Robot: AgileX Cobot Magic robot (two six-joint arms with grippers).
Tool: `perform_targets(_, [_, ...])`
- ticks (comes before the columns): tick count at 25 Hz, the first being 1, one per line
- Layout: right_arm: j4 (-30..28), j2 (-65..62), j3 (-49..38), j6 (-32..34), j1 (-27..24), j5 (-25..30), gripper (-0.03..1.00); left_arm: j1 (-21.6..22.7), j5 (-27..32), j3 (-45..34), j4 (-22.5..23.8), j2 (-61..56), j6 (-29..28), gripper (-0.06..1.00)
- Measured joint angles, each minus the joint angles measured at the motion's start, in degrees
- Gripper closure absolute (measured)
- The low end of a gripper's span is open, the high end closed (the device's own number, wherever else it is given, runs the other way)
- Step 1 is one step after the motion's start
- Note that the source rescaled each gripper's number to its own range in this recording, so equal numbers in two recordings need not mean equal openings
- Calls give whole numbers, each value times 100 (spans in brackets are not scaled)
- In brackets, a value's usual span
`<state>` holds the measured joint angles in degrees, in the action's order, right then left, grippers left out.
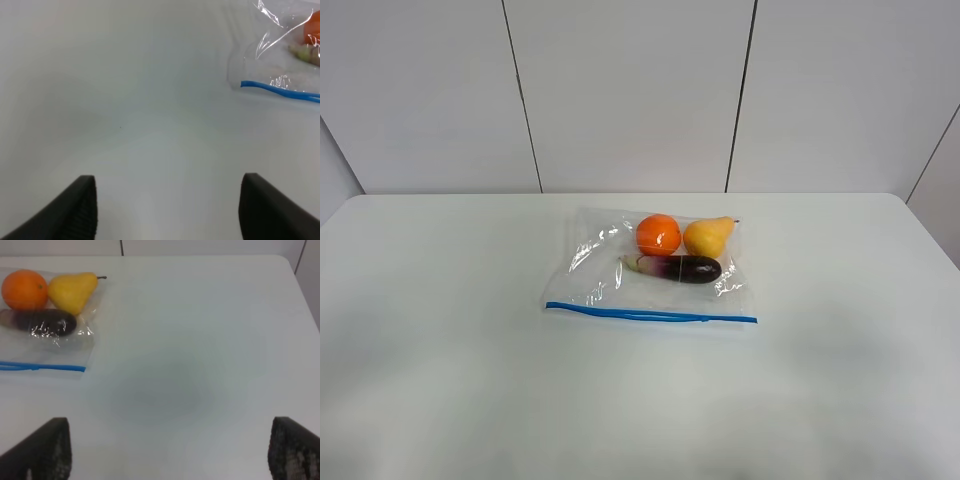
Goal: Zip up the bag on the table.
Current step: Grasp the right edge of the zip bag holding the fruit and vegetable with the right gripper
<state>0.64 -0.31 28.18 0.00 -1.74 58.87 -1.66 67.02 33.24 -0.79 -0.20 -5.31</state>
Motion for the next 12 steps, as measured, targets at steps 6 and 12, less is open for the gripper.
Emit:
perform_targets(6, [0, 0, 0, 0, 0, 0, 7, 0, 0, 0, 0, 0, 0, 17])
perform_targets(12, [2, 495, 303, 0, 0, -100, 6, 0, 0, 0, 0, 0, 0, 17])
